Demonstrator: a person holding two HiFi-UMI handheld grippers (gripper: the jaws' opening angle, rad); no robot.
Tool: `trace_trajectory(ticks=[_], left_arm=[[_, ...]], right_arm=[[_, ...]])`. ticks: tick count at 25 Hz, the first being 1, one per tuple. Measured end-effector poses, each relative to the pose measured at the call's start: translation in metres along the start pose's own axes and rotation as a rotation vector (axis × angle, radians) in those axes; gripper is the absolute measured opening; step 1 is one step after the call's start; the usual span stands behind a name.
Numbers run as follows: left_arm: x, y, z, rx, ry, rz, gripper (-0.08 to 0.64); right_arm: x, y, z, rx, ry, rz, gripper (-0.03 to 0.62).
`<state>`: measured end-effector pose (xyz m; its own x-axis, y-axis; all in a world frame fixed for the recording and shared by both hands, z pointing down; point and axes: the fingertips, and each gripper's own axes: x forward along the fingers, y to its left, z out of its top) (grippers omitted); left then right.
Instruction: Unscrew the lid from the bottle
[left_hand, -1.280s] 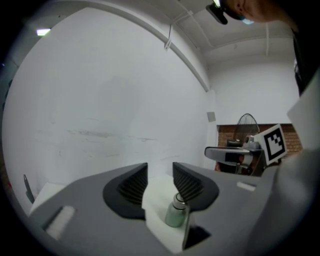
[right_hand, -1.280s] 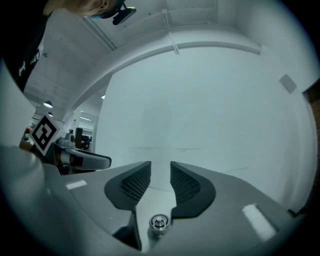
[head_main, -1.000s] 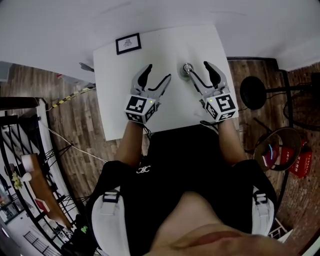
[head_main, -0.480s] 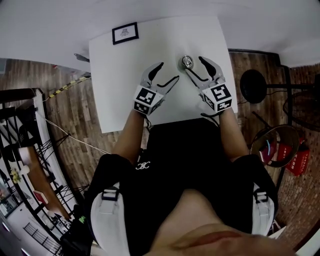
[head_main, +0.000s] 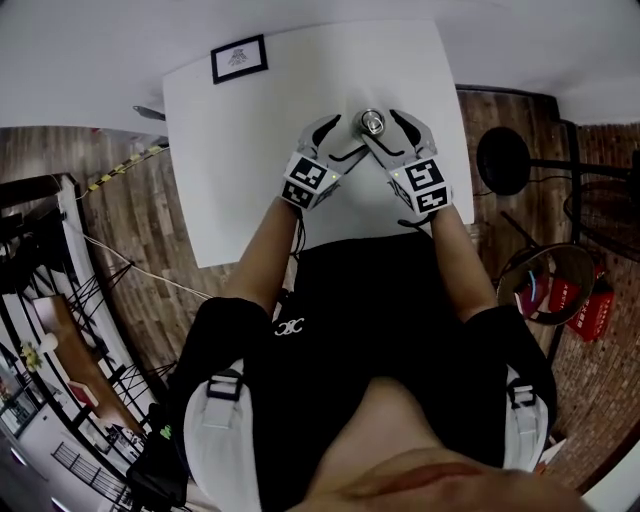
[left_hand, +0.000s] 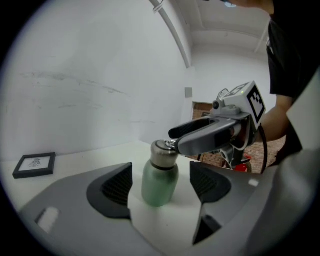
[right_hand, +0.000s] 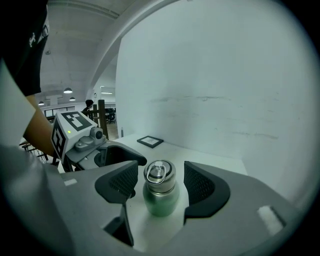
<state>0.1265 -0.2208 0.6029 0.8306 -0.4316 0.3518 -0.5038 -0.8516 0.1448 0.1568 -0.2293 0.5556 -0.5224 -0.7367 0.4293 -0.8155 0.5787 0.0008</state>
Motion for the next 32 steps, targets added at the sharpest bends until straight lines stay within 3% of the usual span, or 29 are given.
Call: trace_trajectory(ticks=[9, 15, 21, 26, 32], left_arm=[[0.031, -0.004, -0.019, -0.003, 0.049, -0.069, 0.396], [0.043, -0.009, -0.025, -0.011, 0.056, -0.098, 0.396], [0.043, -0.007, -0.029, 0.04, 0.056, -0.111, 0.385], [0.045, -0.008, -0.027, 0.082, 0.062, -0.125, 0.377], [0.031, -0.01, -0.028, 0.106, 0.04, -0.147, 0.374]], right_arm=[[0.013, 0.0, -0.009, -0.015, 0.08, -0.027, 0.262], [0.016, 0.005, -0.012, -0.106, 0.128, -0.039, 0.259], [0.014, 0.009, -0.014, -0.133, 0.148, -0.004, 0.244], [0.011, 0.006, -0.013, -0.173, 0.143, 0.114, 0.242], [0.008, 0.023, -0.011, -0.366, 0.184, 0.421, 0.242]])
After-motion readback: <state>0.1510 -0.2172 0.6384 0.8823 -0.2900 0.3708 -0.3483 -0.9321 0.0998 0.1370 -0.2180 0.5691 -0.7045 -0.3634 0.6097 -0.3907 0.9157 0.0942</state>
